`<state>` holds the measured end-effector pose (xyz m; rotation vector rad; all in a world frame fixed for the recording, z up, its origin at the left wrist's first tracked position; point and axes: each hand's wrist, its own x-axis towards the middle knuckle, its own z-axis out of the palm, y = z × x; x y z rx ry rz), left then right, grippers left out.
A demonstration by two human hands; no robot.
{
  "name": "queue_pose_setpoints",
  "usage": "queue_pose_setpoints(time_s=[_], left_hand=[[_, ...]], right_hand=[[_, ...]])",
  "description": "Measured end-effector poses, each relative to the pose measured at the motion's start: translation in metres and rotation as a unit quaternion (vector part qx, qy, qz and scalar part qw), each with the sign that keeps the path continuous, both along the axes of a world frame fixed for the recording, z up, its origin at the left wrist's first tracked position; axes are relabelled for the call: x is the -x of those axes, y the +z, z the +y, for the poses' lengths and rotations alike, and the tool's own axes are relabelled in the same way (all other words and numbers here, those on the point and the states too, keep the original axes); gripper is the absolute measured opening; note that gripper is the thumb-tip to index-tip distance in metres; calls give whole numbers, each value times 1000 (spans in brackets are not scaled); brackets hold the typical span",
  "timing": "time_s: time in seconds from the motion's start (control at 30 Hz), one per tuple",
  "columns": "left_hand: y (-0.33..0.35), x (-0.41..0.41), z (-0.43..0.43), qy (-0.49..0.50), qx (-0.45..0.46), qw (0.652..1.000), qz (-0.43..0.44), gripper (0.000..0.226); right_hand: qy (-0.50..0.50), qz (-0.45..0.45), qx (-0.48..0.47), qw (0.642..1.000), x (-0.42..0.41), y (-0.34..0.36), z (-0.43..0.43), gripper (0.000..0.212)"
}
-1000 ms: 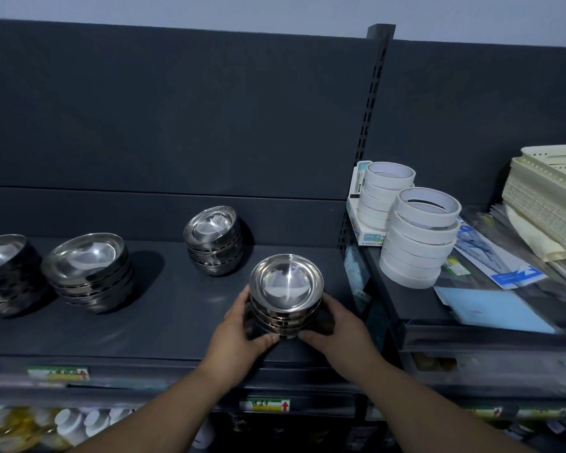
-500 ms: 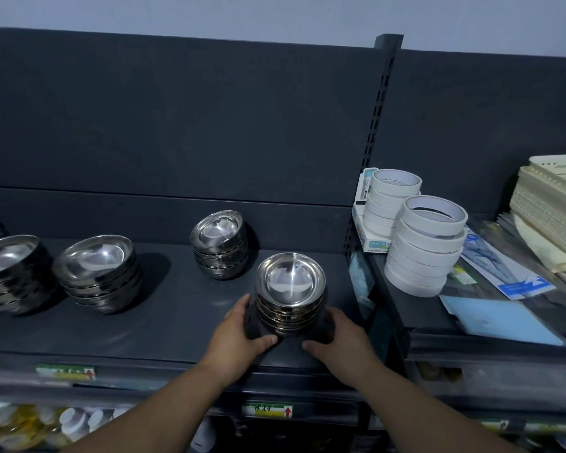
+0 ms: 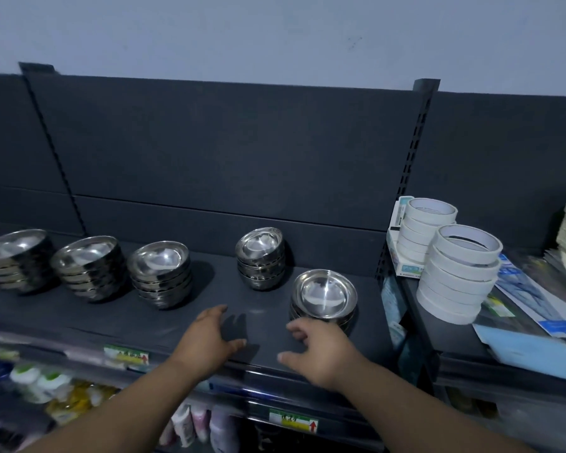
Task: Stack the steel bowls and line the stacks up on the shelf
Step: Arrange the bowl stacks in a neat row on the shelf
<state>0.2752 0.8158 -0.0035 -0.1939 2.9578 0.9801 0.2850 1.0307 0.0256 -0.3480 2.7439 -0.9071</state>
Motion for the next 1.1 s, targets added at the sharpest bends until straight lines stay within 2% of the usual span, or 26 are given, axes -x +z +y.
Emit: queue_pose_setpoints(time_s=[0.27,0.43,0.53,0.67,0.8,0.93,1.0,1.1], left_hand=[[18,32,-25,11,-22,999,29,81],[17,75,-34,0,-47,999,28,85],[14,104,-37,-5,-80,997,16,91],[2,139,-35,-19,-144,989,-16,110],[-15,163,-31,-40,-195,980,-23,119],[-28,178,-25,-55,-256,965,-10,108],[-35,181,-22,-53,-264,963,-2,112],[-40,183,-18,-47,-279,959,16,115]], right_hand=[[-19,85,70,994,55,55,-40,55],[-65,90,19,994,106,72,-46,59],[-80,63,-41,994,137,75,-45,58],[-76,-6,-153,985,174,69,-49,70],[-31,-57,-222,973,199,59,-53,64],[-8,-85,-229,970,217,43,-57,78],[4,-96,-221,971,222,37,-59,83],[21,-107,-191,976,225,30,-59,75]])
